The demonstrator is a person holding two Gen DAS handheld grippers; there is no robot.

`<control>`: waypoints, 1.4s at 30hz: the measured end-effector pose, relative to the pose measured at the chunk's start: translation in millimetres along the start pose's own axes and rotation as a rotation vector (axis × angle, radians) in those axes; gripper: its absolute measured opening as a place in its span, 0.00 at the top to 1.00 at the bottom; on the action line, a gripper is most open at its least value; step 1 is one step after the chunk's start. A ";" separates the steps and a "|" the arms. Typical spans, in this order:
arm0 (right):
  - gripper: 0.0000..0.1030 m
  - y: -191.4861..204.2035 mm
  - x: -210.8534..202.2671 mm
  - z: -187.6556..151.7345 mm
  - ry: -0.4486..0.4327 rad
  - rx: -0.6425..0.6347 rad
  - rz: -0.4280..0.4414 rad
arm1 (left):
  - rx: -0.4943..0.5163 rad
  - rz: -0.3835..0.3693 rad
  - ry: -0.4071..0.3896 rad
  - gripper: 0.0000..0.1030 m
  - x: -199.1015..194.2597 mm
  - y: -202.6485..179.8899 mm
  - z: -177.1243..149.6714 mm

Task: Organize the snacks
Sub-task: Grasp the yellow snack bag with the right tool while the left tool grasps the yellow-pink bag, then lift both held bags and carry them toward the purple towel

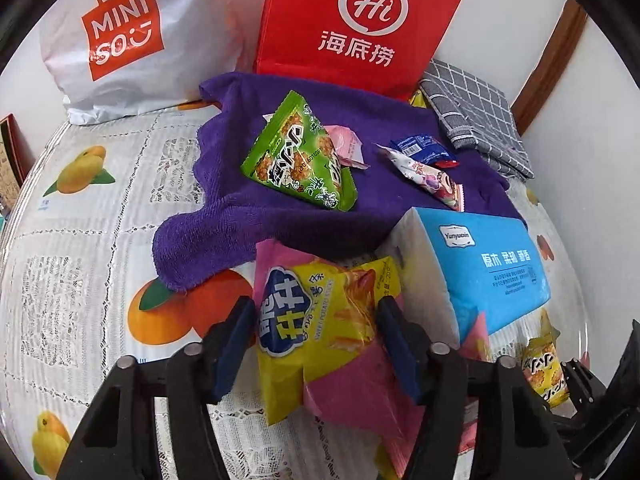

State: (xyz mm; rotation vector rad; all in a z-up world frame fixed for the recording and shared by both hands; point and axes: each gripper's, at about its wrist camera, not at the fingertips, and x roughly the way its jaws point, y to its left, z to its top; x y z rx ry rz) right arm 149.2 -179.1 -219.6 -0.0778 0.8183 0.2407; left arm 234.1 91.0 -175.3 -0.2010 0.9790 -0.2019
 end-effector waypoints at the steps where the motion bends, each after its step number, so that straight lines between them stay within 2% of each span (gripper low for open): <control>1: 0.48 -0.9 -0.1 -0.1 -0.001 0.005 0.005 | -0.003 -0.007 0.001 0.50 -1.5 1.3 -0.1; 7: 0.51 0.4 -1.1 -1.0 -0.005 0.007 -0.010 | 0.032 0.022 -0.021 0.53 -19.8 -0.7 -9.7; 9: 0.52 0.8 -3.0 -1.3 -0.005 0.010 -0.012 | 0.029 0.015 -0.032 0.53 -29.7 0.6 -12.8; 14: 0.53 -1.9 -16.4 0.4 -0.010 0.058 0.055 | 0.013 -0.026 -0.058 0.53 -59.0 -0.6 -22.0; 22: 0.53 9.7 -56.1 15.3 -0.092 0.013 0.027 | 0.044 -0.053 -0.116 0.53 -98.6 -24.2 -27.6; 26: 0.53 17.7 -76.4 29.4 -0.122 -0.011 0.030 | 0.056 -0.099 -0.117 0.53 -108.9 -40.7 -25.8; 31: 0.53 14.6 -89.5 50.5 -0.129 0.036 0.109 | 0.088 -0.098 -0.133 0.53 -117.7 -61.7 -18.6; 35: 0.53 16.3 -96.2 70.4 -0.148 0.038 0.065 | 0.096 -0.105 -0.139 0.53 -121.5 -69.8 -9.4; 42: 0.53 18.0 -111.2 102.1 -0.193 0.015 0.068 | 0.092 -0.110 -0.152 0.53 -124.2 -78.2 10.9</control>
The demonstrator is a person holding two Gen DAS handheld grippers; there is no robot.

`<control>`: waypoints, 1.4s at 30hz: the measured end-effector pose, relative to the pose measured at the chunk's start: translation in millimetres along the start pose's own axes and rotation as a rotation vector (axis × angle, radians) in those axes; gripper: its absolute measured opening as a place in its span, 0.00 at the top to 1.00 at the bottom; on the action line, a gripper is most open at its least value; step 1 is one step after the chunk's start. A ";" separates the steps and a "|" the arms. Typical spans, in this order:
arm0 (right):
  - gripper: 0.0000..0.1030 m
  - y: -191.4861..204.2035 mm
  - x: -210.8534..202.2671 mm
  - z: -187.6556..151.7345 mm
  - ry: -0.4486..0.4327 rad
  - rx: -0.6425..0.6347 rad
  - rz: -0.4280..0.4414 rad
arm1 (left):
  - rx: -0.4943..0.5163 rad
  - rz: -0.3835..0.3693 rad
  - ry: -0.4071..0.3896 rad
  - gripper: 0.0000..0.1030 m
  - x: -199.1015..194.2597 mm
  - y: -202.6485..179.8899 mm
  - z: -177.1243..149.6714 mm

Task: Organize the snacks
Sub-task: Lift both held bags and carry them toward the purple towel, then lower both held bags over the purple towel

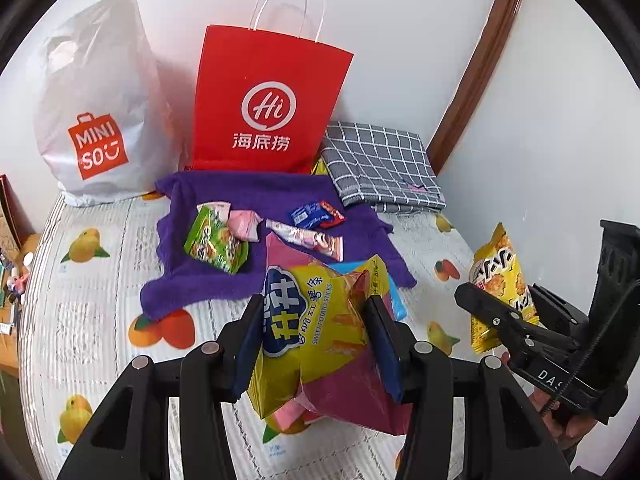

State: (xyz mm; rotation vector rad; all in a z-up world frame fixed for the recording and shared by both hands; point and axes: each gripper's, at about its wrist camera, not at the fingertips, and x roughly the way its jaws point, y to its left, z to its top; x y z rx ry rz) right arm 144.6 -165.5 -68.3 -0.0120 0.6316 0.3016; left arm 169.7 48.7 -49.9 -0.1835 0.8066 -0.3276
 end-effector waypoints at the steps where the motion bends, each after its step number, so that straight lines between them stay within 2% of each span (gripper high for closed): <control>1: 0.53 -0.2 -0.4 3.6 -0.007 -0.005 0.000 | 0.000 -0.001 0.000 0.53 0.8 -0.8 3.2; 9: 0.53 -7.3 13.0 33.1 -0.023 -0.029 -0.016 | -0.003 0.014 -0.009 0.53 8.0 0.6 28.6; 22: 0.53 -11.5 60.7 88.2 -0.036 -0.037 0.028 | -0.079 0.017 0.023 0.53 47.7 34.3 71.1; 28: 0.53 -5.9 83.4 112.8 -0.056 -0.061 0.030 | -0.092 0.032 0.011 0.53 63.1 47.0 89.9; 36: 0.53 -4.4 109.9 131.3 -0.069 -0.095 0.037 | -0.149 0.060 0.019 0.53 83.4 79.0 102.1; 42: 0.53 -22.3 136.2 134.5 -0.044 -0.055 0.034 | -0.165 0.068 0.008 0.53 89.9 89.0 117.4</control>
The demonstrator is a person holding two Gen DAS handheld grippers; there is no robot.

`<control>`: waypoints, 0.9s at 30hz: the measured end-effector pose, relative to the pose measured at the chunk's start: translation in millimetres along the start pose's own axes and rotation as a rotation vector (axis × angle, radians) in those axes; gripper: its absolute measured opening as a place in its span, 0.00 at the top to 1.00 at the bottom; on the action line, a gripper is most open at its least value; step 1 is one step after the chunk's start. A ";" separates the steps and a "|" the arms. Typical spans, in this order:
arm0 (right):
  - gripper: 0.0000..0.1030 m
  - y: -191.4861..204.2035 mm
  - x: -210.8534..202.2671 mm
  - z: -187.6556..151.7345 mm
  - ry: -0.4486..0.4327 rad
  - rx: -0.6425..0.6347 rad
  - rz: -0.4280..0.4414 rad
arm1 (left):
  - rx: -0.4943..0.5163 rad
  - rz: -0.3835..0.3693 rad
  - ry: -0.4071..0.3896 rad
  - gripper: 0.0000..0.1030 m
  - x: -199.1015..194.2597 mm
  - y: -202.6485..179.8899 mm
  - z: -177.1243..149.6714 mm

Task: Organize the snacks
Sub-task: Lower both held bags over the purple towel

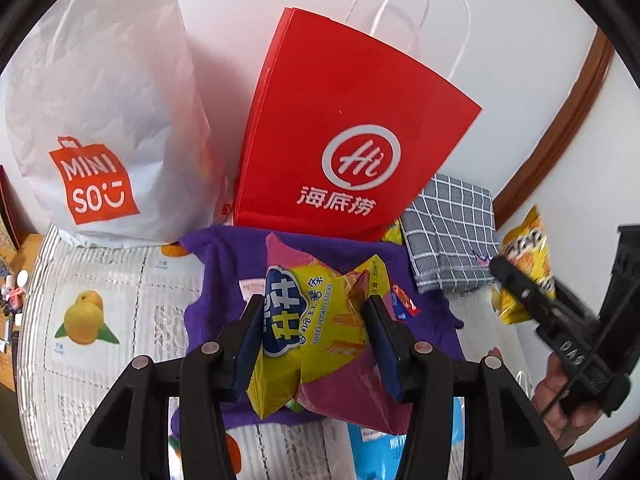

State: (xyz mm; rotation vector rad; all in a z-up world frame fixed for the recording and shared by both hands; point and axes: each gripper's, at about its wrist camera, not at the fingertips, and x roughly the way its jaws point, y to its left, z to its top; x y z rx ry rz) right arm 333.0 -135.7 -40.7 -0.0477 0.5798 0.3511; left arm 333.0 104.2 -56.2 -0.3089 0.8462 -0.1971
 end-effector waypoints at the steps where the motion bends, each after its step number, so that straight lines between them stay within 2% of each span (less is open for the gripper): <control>1: 0.53 -3.9 5.4 -1.1 0.010 0.013 -0.001 | -0.007 -0.005 0.002 0.53 2.1 -0.9 4.6; 3: 0.53 -10.2 17.5 -1.7 0.064 0.026 -0.002 | -0.020 -0.030 -0.010 0.53 4.0 -4.9 13.1; 6: 0.53 -20.0 25.0 -3.1 0.106 0.057 0.003 | 0.023 -0.021 -0.026 0.53 8.8 -16.7 18.5; 10: 0.54 -27.9 23.4 -1.9 0.105 0.046 -0.006 | 0.019 -0.017 -0.037 0.53 17.6 -18.0 19.0; 13: 0.53 -28.2 23.9 -4.0 0.120 0.020 -0.010 | 0.034 0.005 -0.003 0.53 30.6 -17.6 16.6; 20: 0.54 -21.1 47.3 -11.8 0.191 -0.030 -0.007 | -0.004 0.033 0.022 0.53 42.2 -1.6 16.8; 27: 0.55 -31.7 66.0 -20.0 0.254 -0.020 -0.023 | -0.057 0.060 0.022 0.53 42.5 18.4 20.1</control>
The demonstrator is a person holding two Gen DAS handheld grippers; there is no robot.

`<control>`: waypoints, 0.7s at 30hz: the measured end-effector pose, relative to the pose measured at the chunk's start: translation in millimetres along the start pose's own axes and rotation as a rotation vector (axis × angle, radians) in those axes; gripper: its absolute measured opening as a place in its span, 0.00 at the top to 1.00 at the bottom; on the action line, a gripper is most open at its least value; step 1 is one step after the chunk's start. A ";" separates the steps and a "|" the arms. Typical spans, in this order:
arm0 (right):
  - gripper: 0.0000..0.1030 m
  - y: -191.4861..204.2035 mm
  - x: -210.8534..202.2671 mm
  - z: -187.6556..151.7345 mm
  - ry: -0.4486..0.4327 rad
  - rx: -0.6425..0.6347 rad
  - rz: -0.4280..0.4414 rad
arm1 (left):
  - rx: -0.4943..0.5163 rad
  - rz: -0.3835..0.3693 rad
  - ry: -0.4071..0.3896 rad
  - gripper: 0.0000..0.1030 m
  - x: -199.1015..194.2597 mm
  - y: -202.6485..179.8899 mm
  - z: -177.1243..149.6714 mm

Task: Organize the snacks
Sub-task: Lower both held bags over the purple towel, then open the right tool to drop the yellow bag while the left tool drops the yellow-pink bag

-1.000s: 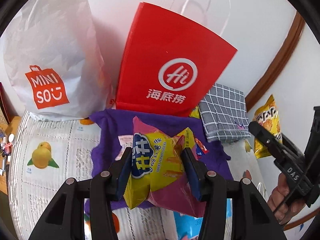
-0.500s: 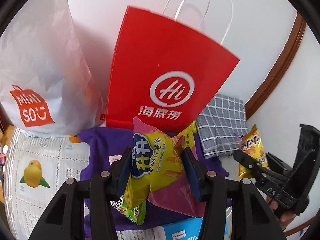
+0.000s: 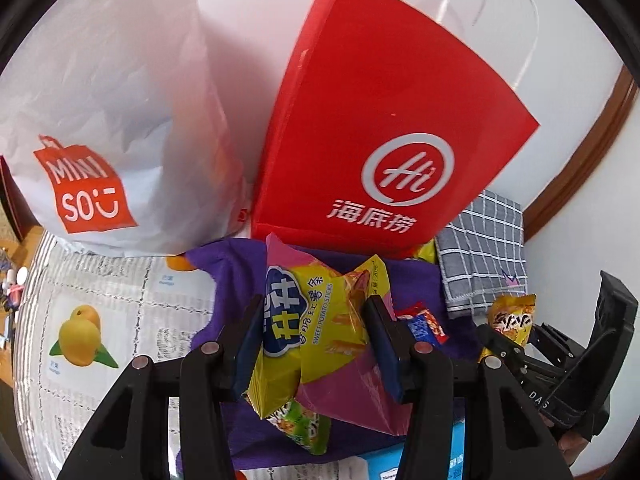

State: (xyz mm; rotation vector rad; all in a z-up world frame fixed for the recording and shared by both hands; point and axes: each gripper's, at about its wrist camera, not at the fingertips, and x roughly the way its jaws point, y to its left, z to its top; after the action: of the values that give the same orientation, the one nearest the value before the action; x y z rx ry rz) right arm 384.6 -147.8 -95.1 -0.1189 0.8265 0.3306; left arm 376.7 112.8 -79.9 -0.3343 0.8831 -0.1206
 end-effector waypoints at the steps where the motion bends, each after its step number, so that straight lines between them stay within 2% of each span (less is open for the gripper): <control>1: 0.55 -3.4 2.4 -0.4 0.007 0.013 0.002 | -0.004 0.003 0.004 0.53 2.0 1.2 0.2; 15: 0.57 -13.3 54.8 -11.2 0.175 0.034 -0.021 | 0.010 0.001 0.049 0.53 17.2 -3.0 -2.9; 19: 0.56 -13.6 61.5 -12.0 0.202 0.043 -0.038 | -0.004 -0.034 0.062 0.53 20.7 -3.2 -4.3; 21: 0.52 -13.6 62.3 -12.1 0.208 0.046 -0.048 | -0.016 -0.060 0.081 0.53 25.6 -3.6 -5.4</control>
State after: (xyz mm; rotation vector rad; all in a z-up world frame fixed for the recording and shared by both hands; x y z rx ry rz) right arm 419.9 -148.4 -149.6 -0.1317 1.0351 0.2566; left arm 388.8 102.1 -100.7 -0.3737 0.9546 -0.1838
